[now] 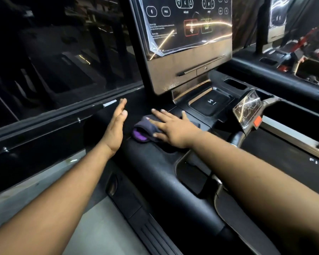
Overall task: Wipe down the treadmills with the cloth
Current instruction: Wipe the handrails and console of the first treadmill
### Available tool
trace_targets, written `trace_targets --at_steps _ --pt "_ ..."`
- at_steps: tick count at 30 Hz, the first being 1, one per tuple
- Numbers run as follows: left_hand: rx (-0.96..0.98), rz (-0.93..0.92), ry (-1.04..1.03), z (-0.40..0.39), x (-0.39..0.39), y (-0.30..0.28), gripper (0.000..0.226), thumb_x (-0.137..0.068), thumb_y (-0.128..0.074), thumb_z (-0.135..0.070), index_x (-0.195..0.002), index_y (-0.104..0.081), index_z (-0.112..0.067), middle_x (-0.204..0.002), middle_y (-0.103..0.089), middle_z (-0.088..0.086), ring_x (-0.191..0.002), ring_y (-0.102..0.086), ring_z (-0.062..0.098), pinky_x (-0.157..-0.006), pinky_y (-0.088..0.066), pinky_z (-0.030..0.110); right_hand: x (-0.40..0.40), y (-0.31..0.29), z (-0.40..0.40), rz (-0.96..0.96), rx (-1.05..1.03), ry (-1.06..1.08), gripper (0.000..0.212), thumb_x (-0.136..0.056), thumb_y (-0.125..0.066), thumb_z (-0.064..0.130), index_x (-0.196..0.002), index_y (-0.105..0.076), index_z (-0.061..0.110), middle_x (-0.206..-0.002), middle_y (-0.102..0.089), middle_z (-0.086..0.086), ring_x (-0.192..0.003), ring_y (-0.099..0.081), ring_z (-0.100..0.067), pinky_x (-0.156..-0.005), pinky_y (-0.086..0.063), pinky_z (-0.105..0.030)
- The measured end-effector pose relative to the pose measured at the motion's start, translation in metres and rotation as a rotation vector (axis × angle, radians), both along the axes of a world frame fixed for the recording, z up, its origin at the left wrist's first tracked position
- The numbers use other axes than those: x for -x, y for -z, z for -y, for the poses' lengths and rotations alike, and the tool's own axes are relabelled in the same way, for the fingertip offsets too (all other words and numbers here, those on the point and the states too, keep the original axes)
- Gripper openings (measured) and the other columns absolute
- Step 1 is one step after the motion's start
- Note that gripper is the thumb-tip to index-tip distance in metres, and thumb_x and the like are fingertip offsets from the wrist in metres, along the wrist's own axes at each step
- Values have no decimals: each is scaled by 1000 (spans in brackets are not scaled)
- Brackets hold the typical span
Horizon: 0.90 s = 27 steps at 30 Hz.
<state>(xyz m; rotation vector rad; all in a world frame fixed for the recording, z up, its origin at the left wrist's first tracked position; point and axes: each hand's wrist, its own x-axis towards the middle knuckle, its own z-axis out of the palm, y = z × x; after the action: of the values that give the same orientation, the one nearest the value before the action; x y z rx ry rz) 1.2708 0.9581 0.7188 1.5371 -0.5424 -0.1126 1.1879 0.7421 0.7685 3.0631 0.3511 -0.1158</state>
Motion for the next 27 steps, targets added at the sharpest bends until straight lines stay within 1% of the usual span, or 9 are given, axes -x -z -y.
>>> trace_targets --at_steps 5,10,12,14,16,18,21,24,27 --pt "-267 213 -57 4 16 -2 79 -92 -32 -63 -158 -28 -21 -168 -14 -6 -155 -9 5 -129 -2 38 32 3 15 96 42 -38 55 -105 -44 38 -158 -32 37 -172 -11 0 -150 -33 -27 -108 -44 -52" --pt "-370 327 -26 19 40 -8 78 -91 -30 -67 -158 -22 -27 -166 -12 -10 -156 -6 6 -127 3 39 66 -16 25 441 -406 -1 49 -94 -41 37 -136 -56 20 -155 -49 -6 -129 -58 -32 -98 -53 -46" --pt "-356 304 -16 25 52 -9 74 -91 -30 -68 -154 -22 -31 -168 -15 -3 -155 -8 6 -127 2 37 73 -25 34 474 -463 -103 48 -92 -44 37 -130 -61 13 -151 -53 -10 -133 -55 -29 -107 -47 -43" --pt "-312 290 -33 31 69 -6 70 -92 -32 -69 -152 -25 -32 -167 -21 0 -155 -14 7 -128 -2 37 85 -17 33 260 -351 -206 55 -96 -44 51 -138 -58 19 -159 -43 -7 -145 -42 -26 -118 -32 -56" --pt "-237 273 -91 36 90 -1 65 -97 -33 -60 -153 -30 -26 -166 -27 1 -153 -20 4 -128 -11 31 97 5 26 15 -234 -170 70 -95 -30 71 -155 -38 35 -168 -28 2 -156 -21 -21 -122 -2 -66" --pt "-177 232 -146 39 107 0 60 -101 -35 -48 -153 -35 -18 -164 -31 2 -150 -25 1 -123 -17 18 98 20 23 18 -244 -137 77 -90 -18 77 -158 -30 41 -166 -31 4 -155 -20 -21 -121 6 -65" --pt "-127 143 -236 37 123 3 55 -102 -37 -40 -152 -38 -17 -162 -35 1 -148 -29 1 -121 -20 15 96 14 16 48 -209 -195 75 -90 -26 74 -152 -45 35 -158 -42 -3 -147 -33 -28 -120 -15 -65" --pt "-53 39 -305 24 131 9 57 -102 -40 -46 -152 -41 -18 -158 -41 -4 -147 -33 1 -124 -22 24 106 14 8 128 -170 -428 59 -90 -37 66 -128 -66 31 -140 -59 -2 -123 -52 -33 -99 -44 -56" --pt "-71 10 -345 17 144 11 48 -109 -40 -33 -153 -42 -14 -158 -42 -3 -145 -34 0 -124 -22 24 113 19 7 116 -190 -427 58 -89 -43 71 -130 -61 34 -139 -55 0 -126 -49 -30 -101 -42 -59"
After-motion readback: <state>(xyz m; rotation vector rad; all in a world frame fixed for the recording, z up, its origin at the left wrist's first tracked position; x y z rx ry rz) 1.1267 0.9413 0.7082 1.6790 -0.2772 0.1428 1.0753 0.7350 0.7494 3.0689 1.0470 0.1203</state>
